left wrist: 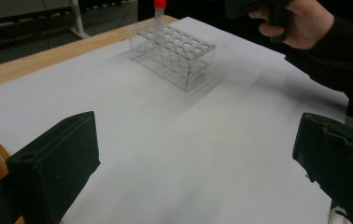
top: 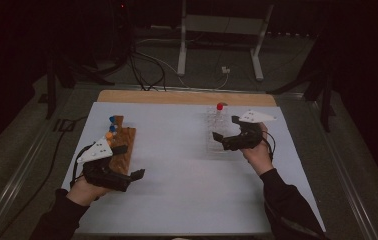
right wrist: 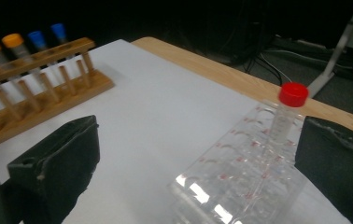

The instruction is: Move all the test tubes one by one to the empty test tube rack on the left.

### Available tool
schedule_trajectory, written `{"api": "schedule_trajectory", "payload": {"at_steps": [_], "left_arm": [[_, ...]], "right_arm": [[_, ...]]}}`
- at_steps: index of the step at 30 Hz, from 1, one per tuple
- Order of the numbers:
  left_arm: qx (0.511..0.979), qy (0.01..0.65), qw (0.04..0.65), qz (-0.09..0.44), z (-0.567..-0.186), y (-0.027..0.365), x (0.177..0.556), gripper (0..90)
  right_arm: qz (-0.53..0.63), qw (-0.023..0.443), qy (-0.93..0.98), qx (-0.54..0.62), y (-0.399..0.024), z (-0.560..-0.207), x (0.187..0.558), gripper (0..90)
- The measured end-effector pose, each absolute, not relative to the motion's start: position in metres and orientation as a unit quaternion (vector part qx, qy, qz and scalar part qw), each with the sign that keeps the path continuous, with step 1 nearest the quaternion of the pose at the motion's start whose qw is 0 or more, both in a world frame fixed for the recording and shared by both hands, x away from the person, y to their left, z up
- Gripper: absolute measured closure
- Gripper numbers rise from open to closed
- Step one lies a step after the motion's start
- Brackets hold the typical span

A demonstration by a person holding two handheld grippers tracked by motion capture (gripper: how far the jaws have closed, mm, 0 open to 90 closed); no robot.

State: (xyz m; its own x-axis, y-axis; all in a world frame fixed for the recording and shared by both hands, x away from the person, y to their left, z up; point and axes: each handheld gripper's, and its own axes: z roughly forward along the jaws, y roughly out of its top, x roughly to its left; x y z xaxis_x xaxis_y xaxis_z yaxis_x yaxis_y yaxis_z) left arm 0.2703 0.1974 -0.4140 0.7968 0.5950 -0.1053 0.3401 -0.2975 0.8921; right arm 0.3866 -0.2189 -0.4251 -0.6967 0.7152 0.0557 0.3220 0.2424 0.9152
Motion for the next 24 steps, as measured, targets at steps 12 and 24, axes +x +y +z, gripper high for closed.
{"api": "schedule_trajectory", "payload": {"at_steps": [12,24], "left_arm": [[0.802,0.279,0.514,0.119,-0.419,0.185,0.267,1.3],[0.806,0.274,0.510,0.118,-0.419,0.182,0.265,1.3]], "right_arm": [[0.492,0.185,0.766,0.370,-0.224,-0.449,0.429,0.0],[0.447,0.212,0.766,0.410,-0.224,-0.455,0.457,17.1]]}}
